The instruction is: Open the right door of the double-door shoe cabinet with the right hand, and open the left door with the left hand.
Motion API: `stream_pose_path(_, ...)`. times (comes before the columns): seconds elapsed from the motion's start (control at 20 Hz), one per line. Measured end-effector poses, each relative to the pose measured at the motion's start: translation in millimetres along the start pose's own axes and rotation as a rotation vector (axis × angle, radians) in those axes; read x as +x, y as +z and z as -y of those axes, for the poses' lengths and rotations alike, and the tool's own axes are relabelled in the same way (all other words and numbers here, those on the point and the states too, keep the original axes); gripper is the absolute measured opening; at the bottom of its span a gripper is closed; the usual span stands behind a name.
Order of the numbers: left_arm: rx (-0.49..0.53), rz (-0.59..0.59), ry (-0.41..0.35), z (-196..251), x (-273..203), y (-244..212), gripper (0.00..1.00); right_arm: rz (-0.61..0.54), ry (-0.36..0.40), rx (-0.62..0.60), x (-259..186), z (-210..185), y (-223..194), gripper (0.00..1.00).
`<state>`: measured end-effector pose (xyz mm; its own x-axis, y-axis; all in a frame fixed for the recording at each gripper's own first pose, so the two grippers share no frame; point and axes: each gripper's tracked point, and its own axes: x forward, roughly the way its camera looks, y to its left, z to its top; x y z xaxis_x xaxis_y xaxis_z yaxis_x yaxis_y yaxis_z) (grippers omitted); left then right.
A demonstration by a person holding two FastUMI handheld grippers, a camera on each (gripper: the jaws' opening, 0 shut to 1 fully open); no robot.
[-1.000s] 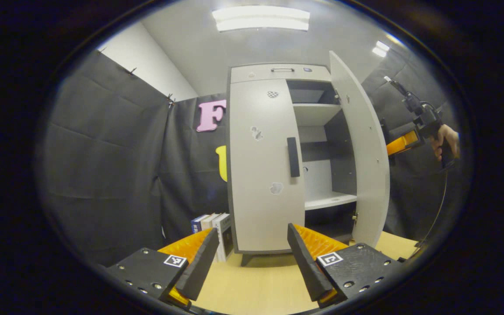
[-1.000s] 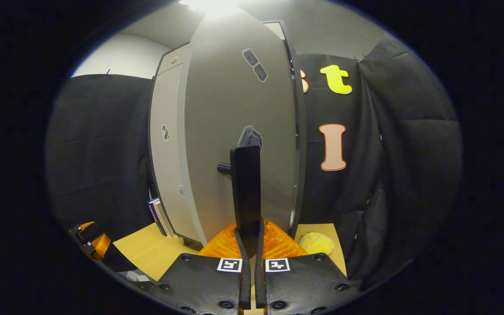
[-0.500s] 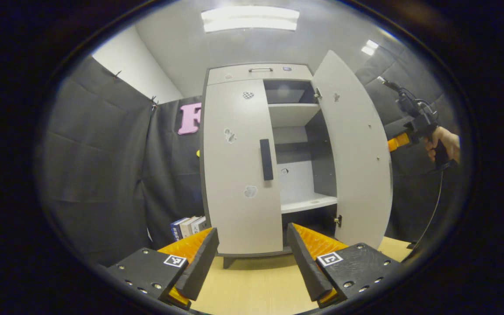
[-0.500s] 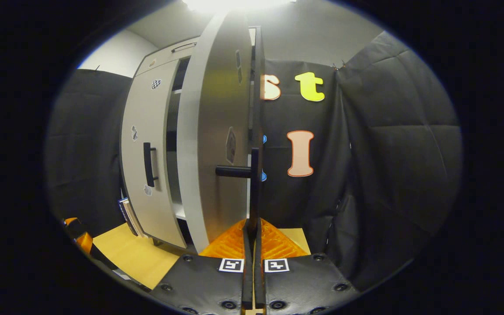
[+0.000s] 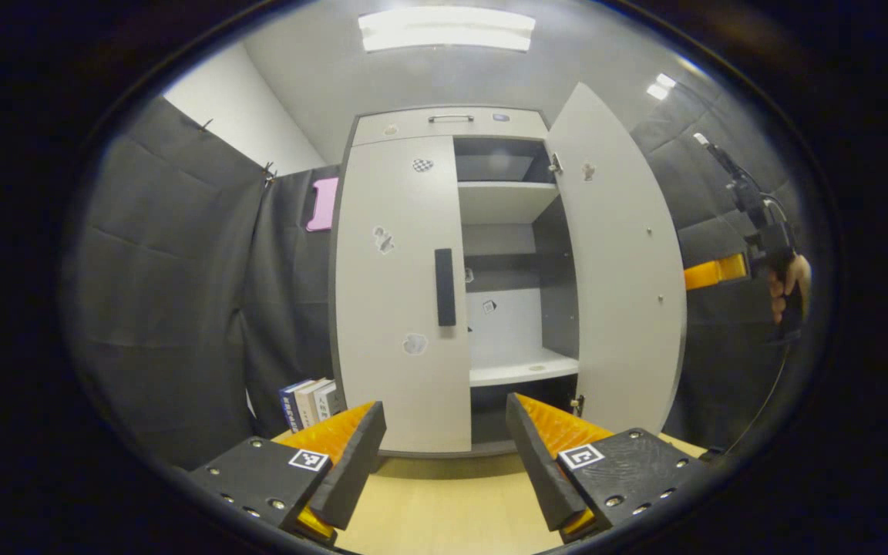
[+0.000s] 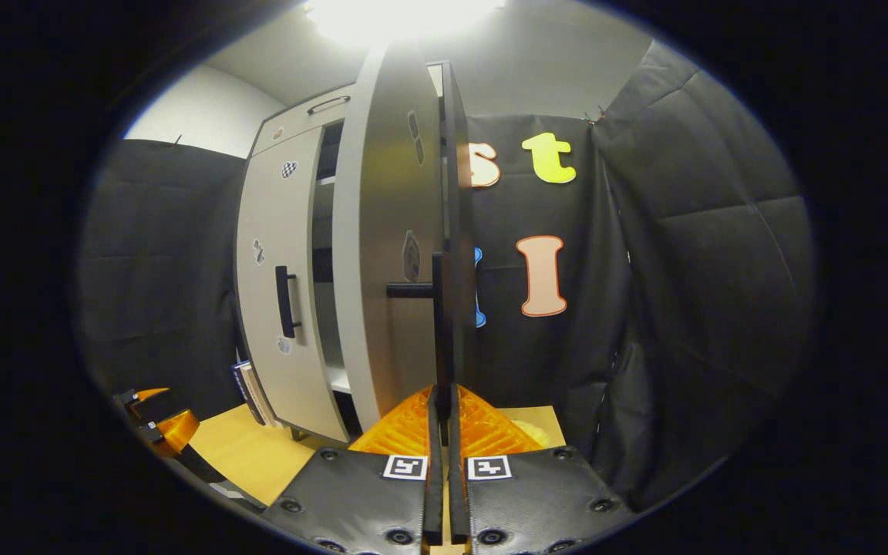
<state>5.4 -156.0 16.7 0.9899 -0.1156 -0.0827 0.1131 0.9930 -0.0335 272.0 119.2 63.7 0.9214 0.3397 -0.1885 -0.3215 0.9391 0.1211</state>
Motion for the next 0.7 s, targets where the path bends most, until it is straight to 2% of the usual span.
stream_pose_path(0.05,-0.004,0.004,0.002,2,7,8,0.92,0.012,-0.006,0.01,-4,2,2,0.05)
stream_pose_path(0.2,0.006,0.027,-0.002,3,33,35,0.92,0.05,-0.053,0.027,-8,13,5,0.03)
stream_pose_path(0.3,0.038,0.052,0.002,0,53,54,0.92,0.065,-0.101,0.027,-14,25,6,0.51)
stream_pose_path(0.4,0.06,0.072,-0.006,2,75,68,0.92,0.054,-0.191,0.033,-23,43,1,0.99)
stream_pose_path(0.45,0.062,0.08,-0.016,4,88,73,0.92,0.051,-0.23,0.041,-28,50,-1,0.96)
stream_pose_path(0.55,0.059,0.089,-0.028,4,112,81,0.92,0.052,-0.285,0.07,-36,57,-3,0.98)
stream_pose_path(0.6,0.055,0.094,-0.029,3,124,85,0.92,0.05,-0.306,0.085,-38,60,-6,0.92)
stream_pose_path(0.65,0.051,0.096,-0.029,1,136,87,0.92,0.048,-0.33,0.094,-41,63,-7,0.92)
stream_pose_path(0.7,0.045,0.099,-0.032,-1,148,89,0.92,0.049,-0.36,0.096,-46,68,-8,0.98)
